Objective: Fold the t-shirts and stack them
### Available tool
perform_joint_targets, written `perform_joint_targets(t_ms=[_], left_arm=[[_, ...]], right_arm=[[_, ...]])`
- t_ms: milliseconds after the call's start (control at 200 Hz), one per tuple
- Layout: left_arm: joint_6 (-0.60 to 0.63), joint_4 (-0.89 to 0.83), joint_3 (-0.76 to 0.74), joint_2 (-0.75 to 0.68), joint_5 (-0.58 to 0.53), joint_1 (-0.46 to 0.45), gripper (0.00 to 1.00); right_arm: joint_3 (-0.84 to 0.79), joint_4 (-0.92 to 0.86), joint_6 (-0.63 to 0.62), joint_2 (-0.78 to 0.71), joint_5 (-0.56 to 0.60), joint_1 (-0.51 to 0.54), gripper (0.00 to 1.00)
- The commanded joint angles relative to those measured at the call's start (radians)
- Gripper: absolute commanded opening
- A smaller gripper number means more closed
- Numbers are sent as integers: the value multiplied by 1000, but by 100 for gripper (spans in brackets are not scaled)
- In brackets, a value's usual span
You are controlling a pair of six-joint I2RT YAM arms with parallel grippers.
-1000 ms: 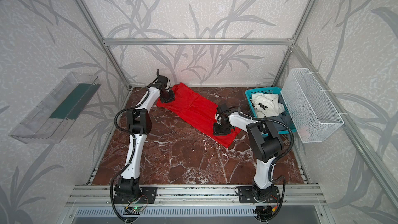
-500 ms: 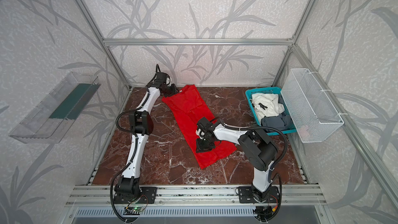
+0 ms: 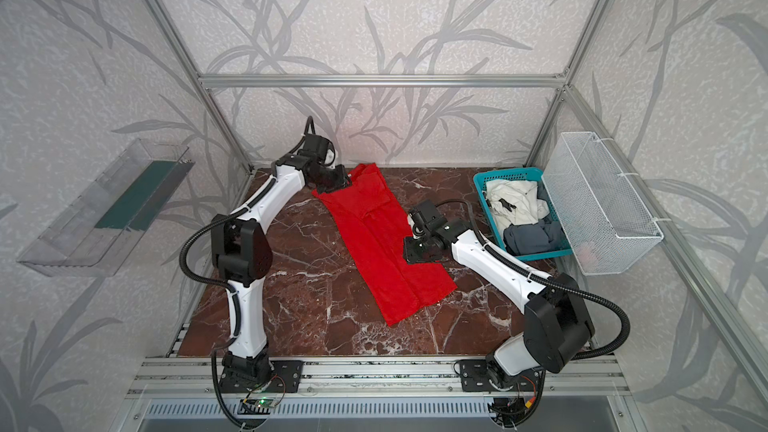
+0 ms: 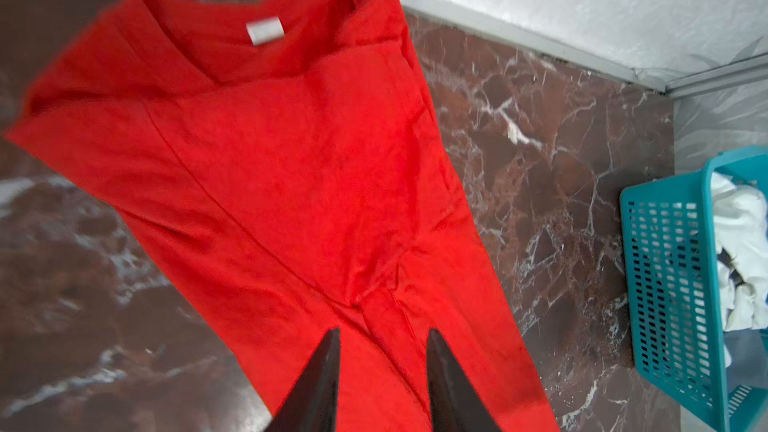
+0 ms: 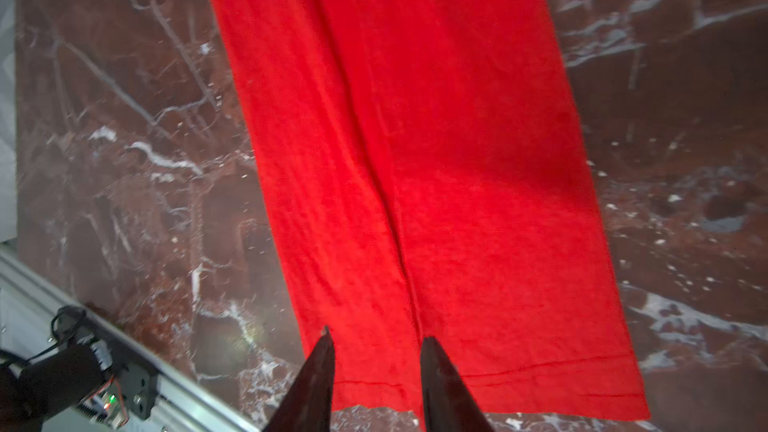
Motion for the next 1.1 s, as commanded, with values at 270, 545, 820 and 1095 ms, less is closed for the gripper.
perform_joint_targets(t_ms=[270,545,820,1095], left_arm=[[-63,128,-217,27,-143,-52,36],[-4,-47,42,189,-287,-41,36],[-6,-98,167,330,-277,-23,36],[-5,-51,162,388,-193,-14,36]], right_arm=[[-86,163,-72,148,-87,-100,37],[-122,178,-71,251,-116,-107,36],[-202,206,-50,262,-136,-107,36],[-305,264,-19,223,-186,-97,36]])
